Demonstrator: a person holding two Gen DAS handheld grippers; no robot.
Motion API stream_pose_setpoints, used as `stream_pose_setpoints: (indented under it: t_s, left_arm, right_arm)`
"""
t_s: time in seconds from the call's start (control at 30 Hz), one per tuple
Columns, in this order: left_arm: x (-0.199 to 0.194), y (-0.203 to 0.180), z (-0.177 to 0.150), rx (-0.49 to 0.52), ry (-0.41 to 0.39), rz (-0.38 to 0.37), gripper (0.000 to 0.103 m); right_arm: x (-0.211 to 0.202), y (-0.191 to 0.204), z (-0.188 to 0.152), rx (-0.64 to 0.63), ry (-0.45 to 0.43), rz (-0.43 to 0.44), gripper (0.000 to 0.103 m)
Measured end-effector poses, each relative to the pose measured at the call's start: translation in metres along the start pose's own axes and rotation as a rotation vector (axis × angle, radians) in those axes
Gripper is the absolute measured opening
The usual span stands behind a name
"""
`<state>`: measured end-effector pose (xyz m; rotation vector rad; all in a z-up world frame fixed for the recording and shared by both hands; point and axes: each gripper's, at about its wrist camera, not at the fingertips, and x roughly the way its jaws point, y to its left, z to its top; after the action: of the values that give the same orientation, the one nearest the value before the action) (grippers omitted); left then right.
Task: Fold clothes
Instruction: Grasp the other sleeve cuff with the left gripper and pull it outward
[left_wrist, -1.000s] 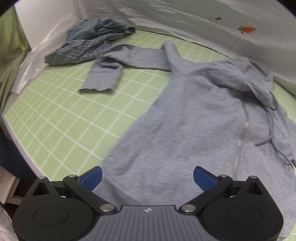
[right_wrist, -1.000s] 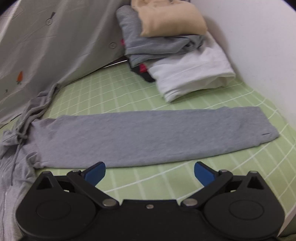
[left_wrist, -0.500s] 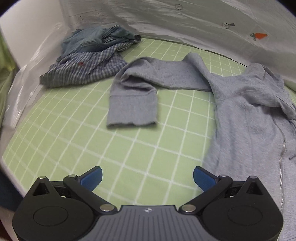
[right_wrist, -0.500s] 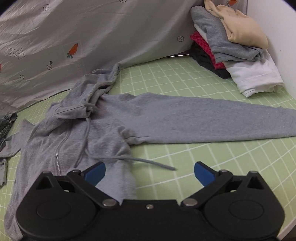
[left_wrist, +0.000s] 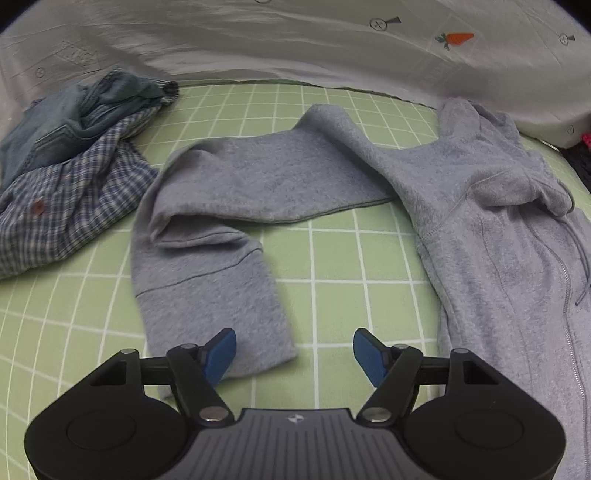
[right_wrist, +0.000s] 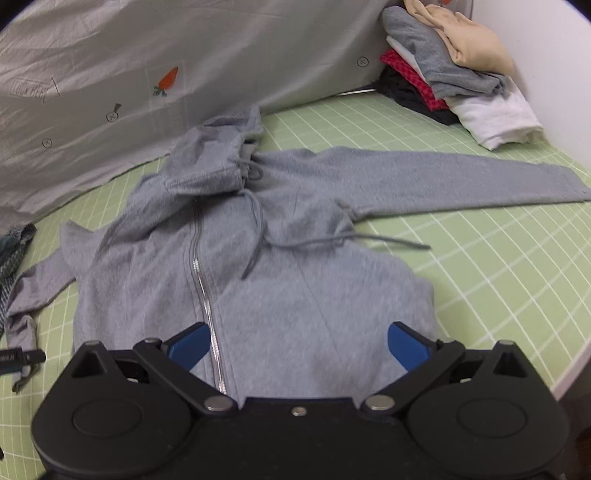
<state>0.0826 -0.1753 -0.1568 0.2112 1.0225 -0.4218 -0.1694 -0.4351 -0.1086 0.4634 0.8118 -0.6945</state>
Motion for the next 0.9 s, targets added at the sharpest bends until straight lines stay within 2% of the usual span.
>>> stream_pose_setpoints:
  t_s: [0.07,0.13,0.17,0.2,0.27,0.33,0.47,0.63,0.9]
  left_arm:
    - [0.002,0.002,0.002,0.013,-0.012,0.012,0.056]
    - [0.001,0.009,0.003,0.005,-0.023,0.031,0.032]
    - [0.0,0.015,0.002,-0.007,-0.024,0.025,0.016]
    - [-0.001,0.023,0.002,-0.023,-0.023,0.013,0.01]
    - [-0.004,0.038,-0.003,-0.06,-0.019,-0.014,0.01]
    - [-0.009,0.052,-0.011,-0.06,-0.016,-0.005,0.009]
    - [-0.025,0.088,-0.035,-0.06,0.003,0.058,0.009]
    - [-0.048,0.144,-0.071,-0.129,0.029,0.16,0.01]
    - [-0.065,0.216,-0.094,-0.251,0.054,0.334,0.01]
  right_arm:
    - [0.0,0.004,-0.003,0.006,0.008,-0.001,0.103]
    - [0.001,0.008,-0.006,0.012,0.016,-0.001,0.103]
    - [0.001,0.01,-0.007,0.015,0.02,-0.001,0.103]
    - [0.002,0.012,-0.008,0.018,0.024,-0.001,0.103]
    - [0.002,0.016,-0.011,0.024,0.032,-0.001,0.103]
    - [0.003,0.02,-0.014,0.03,0.04,-0.001,0.103]
    - [0.007,0.032,-0.017,0.032,0.057,0.019,0.103]
    - [0.017,0.056,-0.015,0.005,0.071,0.065,0.103]
    - [0.025,0.078,-0.016,-0.032,0.099,0.11,0.103]
